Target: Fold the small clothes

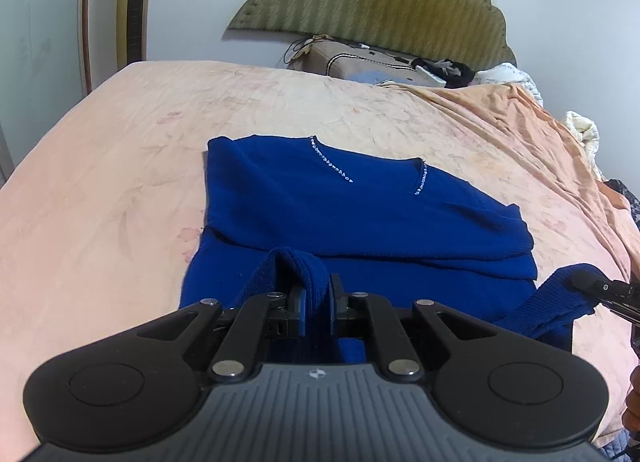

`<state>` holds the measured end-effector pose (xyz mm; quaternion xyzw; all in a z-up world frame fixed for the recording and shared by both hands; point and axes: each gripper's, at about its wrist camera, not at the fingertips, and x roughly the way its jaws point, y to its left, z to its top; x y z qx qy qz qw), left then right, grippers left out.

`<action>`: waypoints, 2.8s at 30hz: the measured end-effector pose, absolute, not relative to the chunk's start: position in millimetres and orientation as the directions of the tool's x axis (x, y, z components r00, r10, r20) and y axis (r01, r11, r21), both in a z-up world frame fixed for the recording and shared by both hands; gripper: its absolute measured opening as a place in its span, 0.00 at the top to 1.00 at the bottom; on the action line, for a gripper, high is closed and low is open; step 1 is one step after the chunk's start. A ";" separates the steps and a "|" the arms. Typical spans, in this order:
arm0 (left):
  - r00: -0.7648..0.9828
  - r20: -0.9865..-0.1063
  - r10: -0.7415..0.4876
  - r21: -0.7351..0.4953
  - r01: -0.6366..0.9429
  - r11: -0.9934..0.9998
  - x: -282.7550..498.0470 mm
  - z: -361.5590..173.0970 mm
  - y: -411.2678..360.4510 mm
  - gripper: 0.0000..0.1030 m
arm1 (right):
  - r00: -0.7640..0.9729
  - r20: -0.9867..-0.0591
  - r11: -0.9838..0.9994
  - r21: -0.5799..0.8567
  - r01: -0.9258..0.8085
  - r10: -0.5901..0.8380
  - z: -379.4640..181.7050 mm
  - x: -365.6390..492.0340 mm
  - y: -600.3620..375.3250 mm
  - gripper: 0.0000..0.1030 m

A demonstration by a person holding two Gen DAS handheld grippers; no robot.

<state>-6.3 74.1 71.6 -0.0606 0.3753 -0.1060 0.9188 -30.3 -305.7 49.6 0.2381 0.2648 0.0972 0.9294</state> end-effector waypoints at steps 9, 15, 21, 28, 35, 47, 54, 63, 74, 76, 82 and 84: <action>0.705 -0.673 -0.222 -0.172 0.143 0.975 7.6 80.5 70.5 0.90 | 0.848 -0.437 0.870 0.490 -0.054 0.299 54.8 -25.6 -310.3 0.90; 0.734 -0.644 -0.215 -0.145 0.159 0.977 29.3 98.3 61.5 0.90 | 0.862 -0.416 0.872 0.485 -0.059 0.290 63.0 -7.6 -315.6 0.90; 0.766 -0.614 -0.188 -0.093 0.166 0.982 64.5 110.9 46.1 0.90 | 0.876 -0.401 0.871 0.489 -0.043 0.269 66.2 22.2 -325.0 0.90; 0.765 -0.624 -0.157 -0.088 0.131 0.987 124.2 101.0 38.7 0.90 | 0.871 -0.413 0.846 0.533 -0.006 0.266 56.0 76.4 -341.7 0.90; 0.737 -0.668 -0.099 -0.066 0.074 0.995 184.5 64.3 32.1 0.90 | 0.855 -0.457 0.831 0.553 0.060 0.243 34.6 140.7 -346.7 0.90; 0.672 -0.731 -0.121 -0.192 -0.031 0.981 229.4 30.3 57.9 0.53 | 0.823 -0.542 0.813 0.550 0.194 0.171 -0.5 193.4 -355.5 0.44; 0.774 -0.633 -0.009 -0.213 -0.163 0.963 217.3 56.1 87.6 0.21 | 0.823 -0.531 0.918 0.396 0.029 0.203 8.3 192.3 -315.5 0.34; 0.716 -0.682 0.150 0.176 -0.039 0.984 195.2 17.0 55.8 0.21 | 0.790 -0.613 0.963 0.221 0.154 0.014 -0.4 181.8 -298.1 0.29; 0.701 -0.706 0.103 0.124 -0.021 0.992 157.6 5.7 58.0 0.21 | 0.770 -0.636 0.999 -0.028 0.043 -0.052 -7.4 138.9 -245.4 0.08; 0.698 -0.709 0.100 0.117 -0.024 0.993 155.3 4.2 59.8 0.21 | 0.790 -0.611 0.999 -0.019 0.039 -0.042 -1.6 128.0 -242.1 0.07; 0.693 -0.716 0.084 0.083 -0.035 0.996 139.0 -2.8 64.4 0.21 | 0.788 -0.609 0.992 -0.123 0.021 -0.093 -22.2 120.1 -229.2 0.01; 0.700 -0.709 0.082 0.076 -0.041 0.996 132.1 -5.2 65.4 0.21 | 0.799 -0.597 0.997 -0.070 0.040 -0.074 -27.0 116.4 -234.7 0.00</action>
